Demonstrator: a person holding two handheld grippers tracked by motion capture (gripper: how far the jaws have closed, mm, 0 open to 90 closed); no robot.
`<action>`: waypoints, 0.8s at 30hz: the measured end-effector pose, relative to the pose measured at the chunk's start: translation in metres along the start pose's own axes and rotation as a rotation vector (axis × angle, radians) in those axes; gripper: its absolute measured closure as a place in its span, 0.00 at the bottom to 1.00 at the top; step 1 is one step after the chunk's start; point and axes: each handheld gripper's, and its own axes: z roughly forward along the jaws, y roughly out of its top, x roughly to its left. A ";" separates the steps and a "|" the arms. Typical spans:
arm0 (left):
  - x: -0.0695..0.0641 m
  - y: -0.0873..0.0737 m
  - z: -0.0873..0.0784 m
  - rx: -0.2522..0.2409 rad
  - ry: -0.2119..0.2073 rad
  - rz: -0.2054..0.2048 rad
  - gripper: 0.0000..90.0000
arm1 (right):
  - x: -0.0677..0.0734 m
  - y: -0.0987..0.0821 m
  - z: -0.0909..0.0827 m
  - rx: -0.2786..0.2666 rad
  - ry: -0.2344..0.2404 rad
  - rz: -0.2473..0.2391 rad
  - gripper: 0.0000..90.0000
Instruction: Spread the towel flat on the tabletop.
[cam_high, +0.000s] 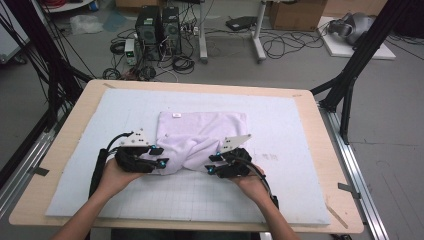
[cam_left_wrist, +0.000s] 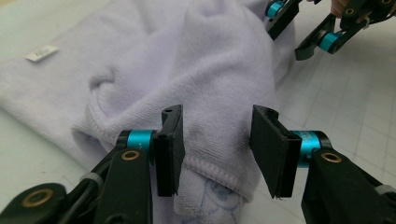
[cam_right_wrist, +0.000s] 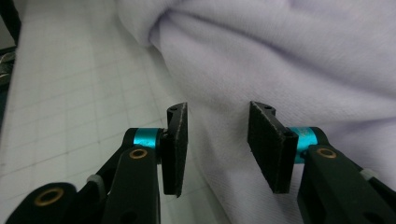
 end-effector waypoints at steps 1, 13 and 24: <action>0.000 -0.002 0.004 0.009 0.002 -0.004 0.65 | 0.000 -0.002 0.006 0.012 -0.001 0.000 0.63; 0.009 -0.007 -0.002 -0.021 0.037 -0.025 0.89 | -0.002 -0.002 0.011 0.053 0.000 -0.042 0.96; 0.006 0.026 -0.046 -0.109 0.065 -0.001 0.89 | -0.003 0.020 -0.066 -0.089 -0.075 -0.078 0.96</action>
